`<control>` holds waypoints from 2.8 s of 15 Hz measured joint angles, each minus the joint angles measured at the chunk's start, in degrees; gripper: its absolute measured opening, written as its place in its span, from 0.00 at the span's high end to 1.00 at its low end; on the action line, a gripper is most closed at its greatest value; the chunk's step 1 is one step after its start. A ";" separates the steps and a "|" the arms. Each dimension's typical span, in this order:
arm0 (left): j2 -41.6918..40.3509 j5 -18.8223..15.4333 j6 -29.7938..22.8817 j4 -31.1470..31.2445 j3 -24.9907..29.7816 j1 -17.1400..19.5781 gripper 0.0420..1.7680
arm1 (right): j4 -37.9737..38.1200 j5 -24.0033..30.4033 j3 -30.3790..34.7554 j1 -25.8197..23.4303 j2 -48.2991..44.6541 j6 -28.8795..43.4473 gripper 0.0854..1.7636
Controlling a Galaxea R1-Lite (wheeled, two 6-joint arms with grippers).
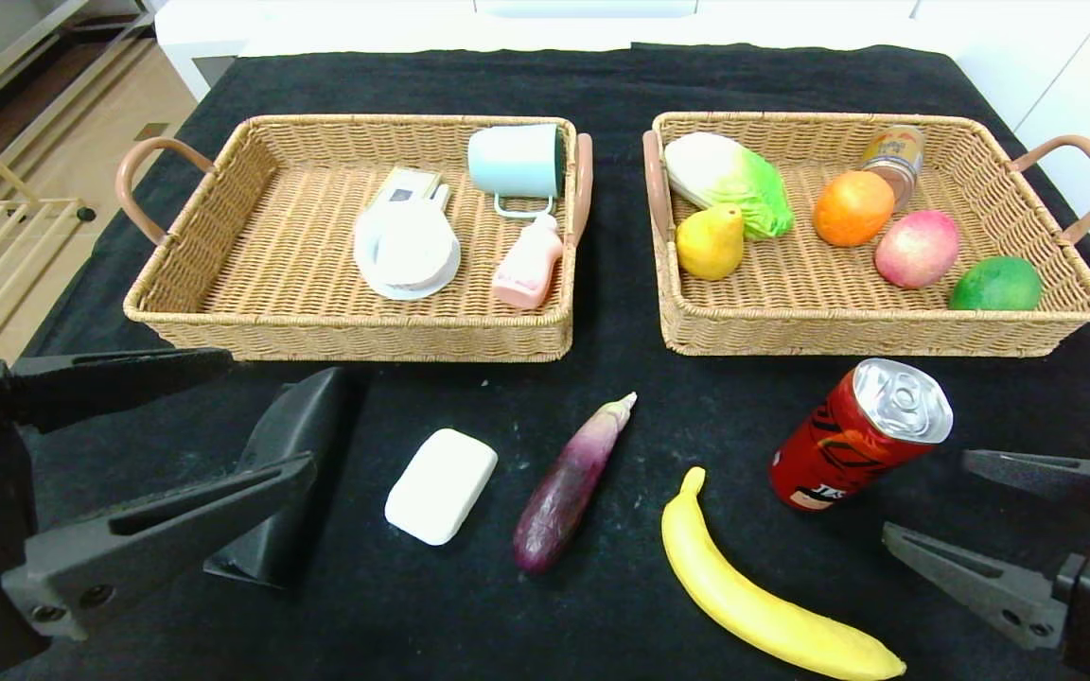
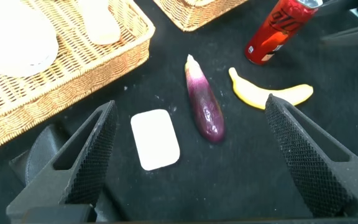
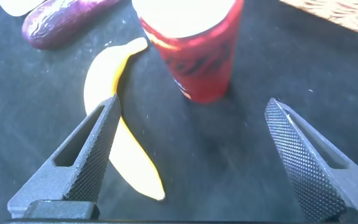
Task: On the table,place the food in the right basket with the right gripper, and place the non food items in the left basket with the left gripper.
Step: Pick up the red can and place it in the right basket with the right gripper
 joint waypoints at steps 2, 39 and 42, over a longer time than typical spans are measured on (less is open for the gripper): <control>-0.02 -0.02 -0.02 0.02 0.00 0.00 0.03 | -0.39 -0.62 -0.61 0.51 1.73 0.02 0.04; 0.09 -0.11 0.66 0.00 0.02 -0.06 0.03 | -18.14 -2.91 -0.83 2.26 14.01 0.40 0.46; 0.11 -0.13 0.85 0.09 0.11 -0.09 0.03 | -17.73 -2.78 -0.85 2.26 13.69 0.29 0.46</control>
